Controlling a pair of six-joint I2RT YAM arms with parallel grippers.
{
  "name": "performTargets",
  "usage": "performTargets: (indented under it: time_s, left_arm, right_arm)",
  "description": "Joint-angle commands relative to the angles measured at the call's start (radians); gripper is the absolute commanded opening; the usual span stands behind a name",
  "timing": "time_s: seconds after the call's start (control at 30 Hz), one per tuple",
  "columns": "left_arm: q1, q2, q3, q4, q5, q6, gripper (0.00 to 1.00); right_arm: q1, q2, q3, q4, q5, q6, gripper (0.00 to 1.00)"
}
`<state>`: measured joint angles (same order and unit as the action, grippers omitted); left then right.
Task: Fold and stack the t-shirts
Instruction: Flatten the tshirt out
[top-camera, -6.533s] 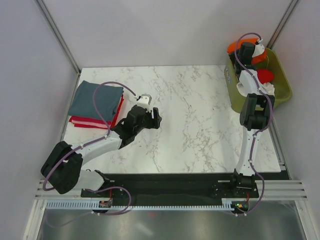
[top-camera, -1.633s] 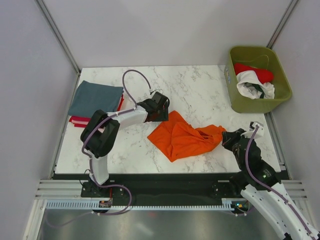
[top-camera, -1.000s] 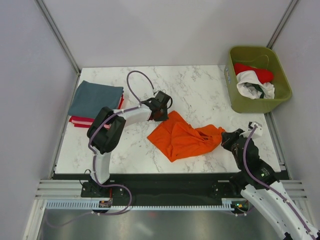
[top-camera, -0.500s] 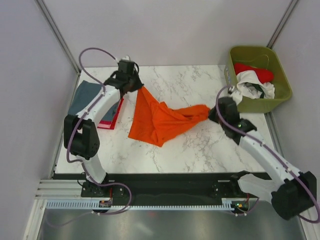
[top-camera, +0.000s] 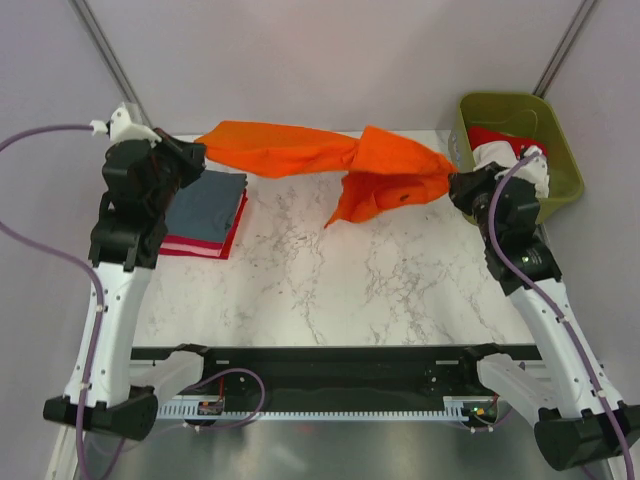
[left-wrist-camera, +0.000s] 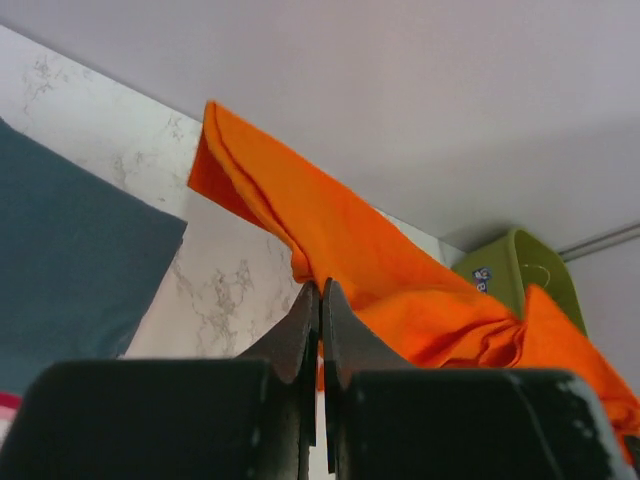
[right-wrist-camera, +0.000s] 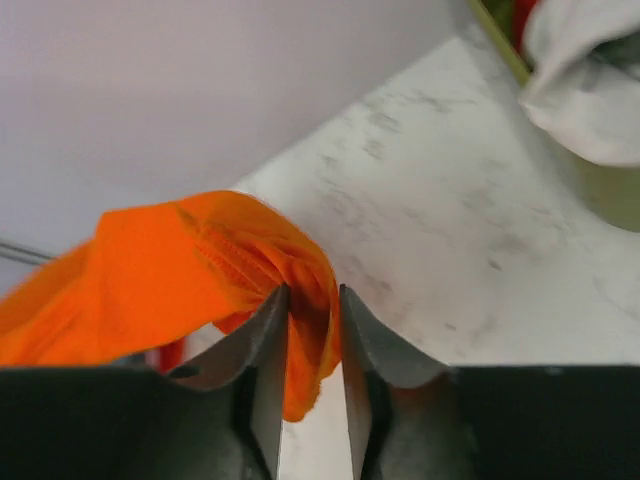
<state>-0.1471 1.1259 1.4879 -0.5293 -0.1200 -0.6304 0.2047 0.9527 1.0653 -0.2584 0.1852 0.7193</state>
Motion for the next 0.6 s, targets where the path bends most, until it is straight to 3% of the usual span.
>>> performTargets:
  time_s: [0.0,0.07,0.17,0.37,0.47,0.57]
  left_arm:
    - [-0.002,-0.055,-0.179,0.009,0.04,-0.038,0.02]
    - [-0.003,-0.115,-0.297,0.055,0.089,-0.051,0.02]
    - [-0.003,-0.173,-0.411,0.095,0.115,-0.06,0.02]
    - [-0.003,-0.25,-0.455,0.083,0.184,-0.029,0.02]
    - [-0.003,-0.325,-0.544,0.08,0.236,-0.038,0.02]
    - [-0.003,-0.382,-0.647,0.078,0.253,-0.049,0.02]
  right_arm:
    - [-0.008,-0.072,-0.21,-0.05,0.121,0.035,0.39]
    - [-0.011,-0.149,-0.28,-0.032,0.135,0.037,0.67]
    - [-0.011,-0.178,-0.36,-0.005,0.036,-0.009,0.68]
    - [-0.01,-0.057,-0.439,0.087,-0.292,-0.083,0.69]
    - [0.019,0.072,-0.423,0.107,-0.352,-0.109,0.67]
    - [0.094,0.197,-0.357,0.104,-0.305,-0.151,0.59]
